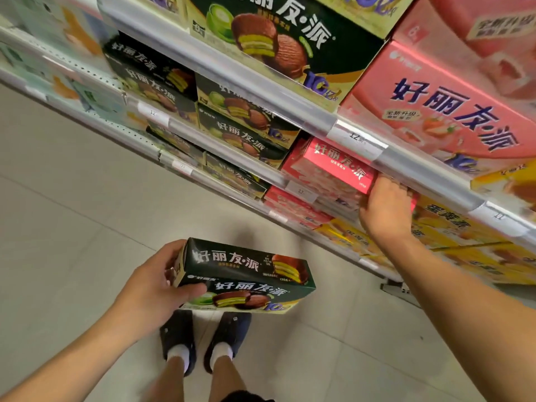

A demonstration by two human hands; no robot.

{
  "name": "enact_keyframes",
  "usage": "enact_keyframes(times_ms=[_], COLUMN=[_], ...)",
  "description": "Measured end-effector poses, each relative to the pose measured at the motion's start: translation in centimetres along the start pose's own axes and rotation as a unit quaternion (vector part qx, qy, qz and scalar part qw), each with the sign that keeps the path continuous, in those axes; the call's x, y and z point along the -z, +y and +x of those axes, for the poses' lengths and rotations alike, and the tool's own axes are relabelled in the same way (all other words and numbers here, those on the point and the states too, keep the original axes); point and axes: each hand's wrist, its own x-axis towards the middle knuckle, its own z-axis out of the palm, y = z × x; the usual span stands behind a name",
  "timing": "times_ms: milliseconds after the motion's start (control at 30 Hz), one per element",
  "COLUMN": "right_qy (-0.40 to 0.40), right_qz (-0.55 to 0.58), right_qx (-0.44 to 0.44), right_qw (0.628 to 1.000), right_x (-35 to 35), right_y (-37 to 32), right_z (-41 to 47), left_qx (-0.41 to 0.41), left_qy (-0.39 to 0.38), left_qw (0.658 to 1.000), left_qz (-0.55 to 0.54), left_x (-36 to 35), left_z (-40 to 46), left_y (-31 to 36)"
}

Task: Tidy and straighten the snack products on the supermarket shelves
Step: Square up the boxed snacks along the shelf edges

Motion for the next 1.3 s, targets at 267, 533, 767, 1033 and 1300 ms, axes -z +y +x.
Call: enact_keyframes(times_ms=[267, 533, 767, 1033, 1300], right_qy=[-0.075, -0.200, -0.244, -0.167, -0.070], right_qz=[-0.009, 0.034, -0.015, -0.022, 0.086], right_qx=[-0.002, -0.076, -0.072, -0.043, 0.135], right_qw=[0.997, 0.976, 0.967, 0.985, 0.985], right_x=[0.1, 0.5, 0.3, 0.1, 0.3], right_y=[0.5, 0.4, 0.1, -0.7, -7.6], right_z=[2.8, 5.0, 5.3, 4.4, -4.5], left_qx=[-0.003, -0.004, -0.003, -0.010, -0.020], left_qy=[0.001, 0.015, 0.017, 0.021, 0.023], left_qw=[1.000, 1.000, 1.000, 1.000, 0.999], left_qz=[-0.019, -0.022, -0.023, 0.012, 0.021], left_x=[-1.6, -1.3, -0.9, -0.1, 2.6], left_z=[-0.2, 0.9, 1.3, 1.5, 0.1], left_y=[-0.3, 0.4, 0.4, 0.7, 1.6])
